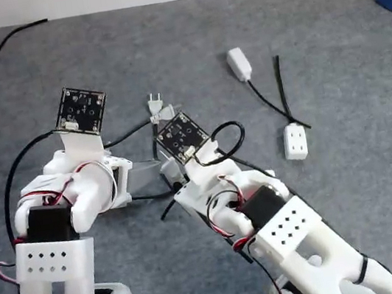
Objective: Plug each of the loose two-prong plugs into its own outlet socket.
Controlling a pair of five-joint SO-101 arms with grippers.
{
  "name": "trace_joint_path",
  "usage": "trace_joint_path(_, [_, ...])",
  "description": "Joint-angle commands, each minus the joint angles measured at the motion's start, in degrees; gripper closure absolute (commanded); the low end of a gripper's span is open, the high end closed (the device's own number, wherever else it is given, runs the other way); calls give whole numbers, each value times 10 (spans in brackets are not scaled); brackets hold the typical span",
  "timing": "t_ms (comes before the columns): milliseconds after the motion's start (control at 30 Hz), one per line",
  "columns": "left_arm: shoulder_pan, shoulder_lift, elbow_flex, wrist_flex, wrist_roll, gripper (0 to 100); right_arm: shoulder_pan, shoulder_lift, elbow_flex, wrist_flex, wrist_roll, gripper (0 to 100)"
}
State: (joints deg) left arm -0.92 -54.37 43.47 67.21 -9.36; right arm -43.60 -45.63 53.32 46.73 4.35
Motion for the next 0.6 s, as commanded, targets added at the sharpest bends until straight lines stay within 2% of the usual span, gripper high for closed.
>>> trace_joint_path(0, [27, -12, -22, 8, 4, 582, 3, -13, -1, -11, -5, 992])
trace_joint_path(233, [81, -7, -18, 6, 4, 582, 11, -13, -3, -10, -5, 992])
trace_joint_path(567, [73, -5, -8, 4, 0, 582, 0, -15, -7, 11, -5, 992])
